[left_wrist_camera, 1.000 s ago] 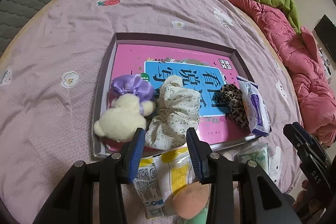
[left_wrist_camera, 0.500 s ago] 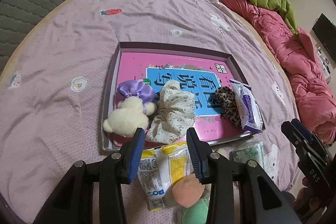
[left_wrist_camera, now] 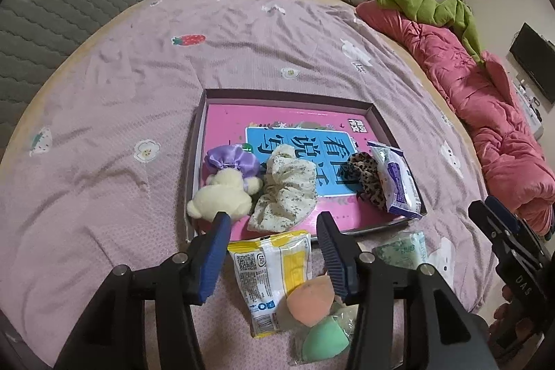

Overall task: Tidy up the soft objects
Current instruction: 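Withdraw both tools from the tray toward the remaining items beside it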

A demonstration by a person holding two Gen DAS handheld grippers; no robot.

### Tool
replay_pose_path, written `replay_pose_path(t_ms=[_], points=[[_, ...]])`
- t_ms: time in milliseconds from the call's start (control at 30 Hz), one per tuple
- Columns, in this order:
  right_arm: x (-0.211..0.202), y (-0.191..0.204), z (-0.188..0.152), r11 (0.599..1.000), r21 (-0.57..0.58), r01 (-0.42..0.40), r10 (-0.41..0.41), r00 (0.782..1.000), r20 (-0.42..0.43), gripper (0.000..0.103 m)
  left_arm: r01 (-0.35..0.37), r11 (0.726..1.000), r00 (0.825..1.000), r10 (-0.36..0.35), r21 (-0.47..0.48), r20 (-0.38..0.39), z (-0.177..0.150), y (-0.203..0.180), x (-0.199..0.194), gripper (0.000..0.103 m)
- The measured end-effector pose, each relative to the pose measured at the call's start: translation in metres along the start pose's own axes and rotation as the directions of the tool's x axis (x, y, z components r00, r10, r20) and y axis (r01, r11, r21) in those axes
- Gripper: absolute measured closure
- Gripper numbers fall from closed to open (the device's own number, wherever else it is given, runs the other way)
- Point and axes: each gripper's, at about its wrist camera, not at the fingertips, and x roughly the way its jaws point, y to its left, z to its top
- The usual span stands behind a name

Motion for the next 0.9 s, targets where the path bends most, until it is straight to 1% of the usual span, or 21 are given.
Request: replay_pose_path(t_ms=[67, 133, 267, 333, 467, 567, 667, 900], points=[[-0.004, -0.001, 0.000, 1.000, -0.002, 0.004, -0.004, 1.000, 0.004, 0.035, -0.001, 1.000, 1.000, 0.001, 0.002, 0.008, -0.001, 0.000, -0.004, 0.048], [-0.008, -0.003, -0.001, 1.000, 0.000, 0.001, -0.001, 1.000, 0.010, 0.034, 0.009, 1.000, 1.000, -0.009, 0.001, 0.009, -0.003, 0.001, -0.007, 0.048], [-0.016, -0.006, -0.005, 1.000, 0.002, 0.001, -0.001, 1.000, 0.017, 0.034, 0.006, 1.000, 1.000, -0.006, 0.006, 0.015, -0.007, 0.003, -0.015, 0.048], [-0.020, -0.006, -0.007, 0.999, -0.026, 0.036, -0.036, 0.999, 0.024, 0.034, 0.011, 1.000, 1.000, -0.011, -0.004, 0.007, -0.009, 0.006, -0.018, 0.048], [-0.028, -0.010, -0.009, 0.997, -0.048, 0.065, -0.063, 0.997, 0.039, 0.034, 0.003, 1.000, 1.000, -0.003, -0.013, 0.014, -0.014, 0.012, -0.024, 0.048], [-0.034, -0.015, -0.012, 0.997, -0.044, 0.063, -0.061, 0.997, 0.044, 0.034, 0.010, 1.000, 1.000, -0.009, -0.021, 0.011, -0.018, 0.016, -0.027, 0.048], [-0.036, -0.017, -0.016, 0.997, -0.044, 0.058, -0.056, 0.998, 0.040, 0.033, 0.000, 1.000, 1.000, 0.000, -0.015, 0.013, -0.024, 0.018, -0.029, 0.048], [-0.035, -0.009, -0.030, 0.997, -0.065, 0.037, -0.036, 0.999, 0.017, 0.033, -0.007, 1.000, 1.000, 0.007, -0.019, -0.009, -0.037, 0.026, -0.028, 0.048]])
